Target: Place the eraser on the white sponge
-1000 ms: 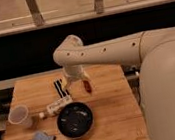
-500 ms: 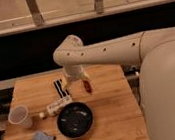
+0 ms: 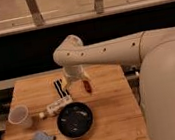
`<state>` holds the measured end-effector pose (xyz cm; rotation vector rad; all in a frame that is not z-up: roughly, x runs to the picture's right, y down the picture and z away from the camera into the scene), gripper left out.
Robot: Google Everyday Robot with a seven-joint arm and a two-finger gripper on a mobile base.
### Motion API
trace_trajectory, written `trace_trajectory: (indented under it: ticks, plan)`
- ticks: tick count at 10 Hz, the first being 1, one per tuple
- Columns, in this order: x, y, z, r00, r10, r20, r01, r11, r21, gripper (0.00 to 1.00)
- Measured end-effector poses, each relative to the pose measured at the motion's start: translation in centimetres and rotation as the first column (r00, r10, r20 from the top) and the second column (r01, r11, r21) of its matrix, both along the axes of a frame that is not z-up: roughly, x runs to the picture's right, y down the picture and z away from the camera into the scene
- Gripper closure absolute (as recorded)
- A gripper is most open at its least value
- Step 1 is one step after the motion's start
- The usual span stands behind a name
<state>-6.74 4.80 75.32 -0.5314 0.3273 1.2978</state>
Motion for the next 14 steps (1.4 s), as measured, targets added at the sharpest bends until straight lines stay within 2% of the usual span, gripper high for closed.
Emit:
trace_trajectory:
  ticks: [6,8,9,10,11,12,13,14]
  plan:
    - [0.0,0.0,0.0,1.0,0.0,0.0,0.0,1.0,0.0,0.2]
    - [-0.1,-0.3,-0.1,1.0,-0.017,0.009,0.017,0.9997,0.017,0.2]
    - [-0.4,-1.1,-0.2,0.998,-0.062,0.031,0.061,0.9973,0.04,0.2]
    - [-1.1,-1.8,-0.1,0.99,-0.129,0.06,0.125,0.9906,0.055,0.2]
    - [-2.3,-2.6,0.3,0.968,-0.227,0.104,0.219,0.9724,0.08,0.2]
    - [-4.2,-3.8,1.0,0.931,-0.334,0.145,0.32,0.9408,0.111,0.2]
    - [-5.6,-4.8,1.8,0.903,-0.397,0.16,0.38,0.916,0.129,0.2]
    - [-7.3,-6.0,2.7,0.877,-0.443,0.185,0.419,0.8947,0.155,0.2]
